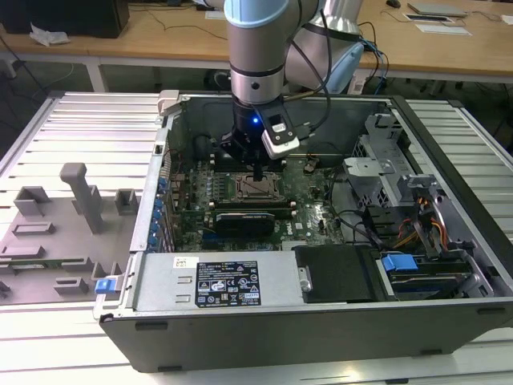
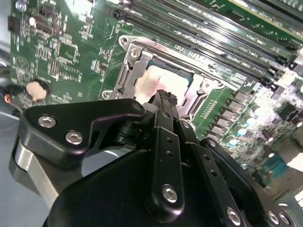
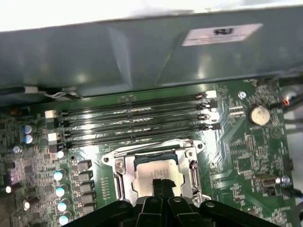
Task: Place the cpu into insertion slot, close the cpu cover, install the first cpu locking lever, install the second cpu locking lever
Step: 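Install the first cpu locking lever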
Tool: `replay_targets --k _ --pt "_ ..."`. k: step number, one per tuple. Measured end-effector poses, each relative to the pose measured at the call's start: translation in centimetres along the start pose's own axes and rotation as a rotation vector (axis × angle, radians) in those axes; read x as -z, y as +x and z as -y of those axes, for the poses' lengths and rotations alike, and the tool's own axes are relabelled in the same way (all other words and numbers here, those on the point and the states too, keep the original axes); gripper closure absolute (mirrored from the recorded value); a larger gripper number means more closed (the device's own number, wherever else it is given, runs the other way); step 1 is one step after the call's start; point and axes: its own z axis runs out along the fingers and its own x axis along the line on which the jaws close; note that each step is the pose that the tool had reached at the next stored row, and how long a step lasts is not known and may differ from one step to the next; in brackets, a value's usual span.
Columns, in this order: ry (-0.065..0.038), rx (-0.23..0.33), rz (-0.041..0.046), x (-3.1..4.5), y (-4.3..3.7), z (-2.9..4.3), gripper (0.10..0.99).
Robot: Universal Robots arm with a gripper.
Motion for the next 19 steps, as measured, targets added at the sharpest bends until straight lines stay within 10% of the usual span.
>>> replay_targets --k 3,19 --pt "-0.004 0.068 -0.003 -0.01 0.01 0.0 0.98" --pt "-0.002 0.07 -0.0029 1.99 -0.2 0.47 0.98"
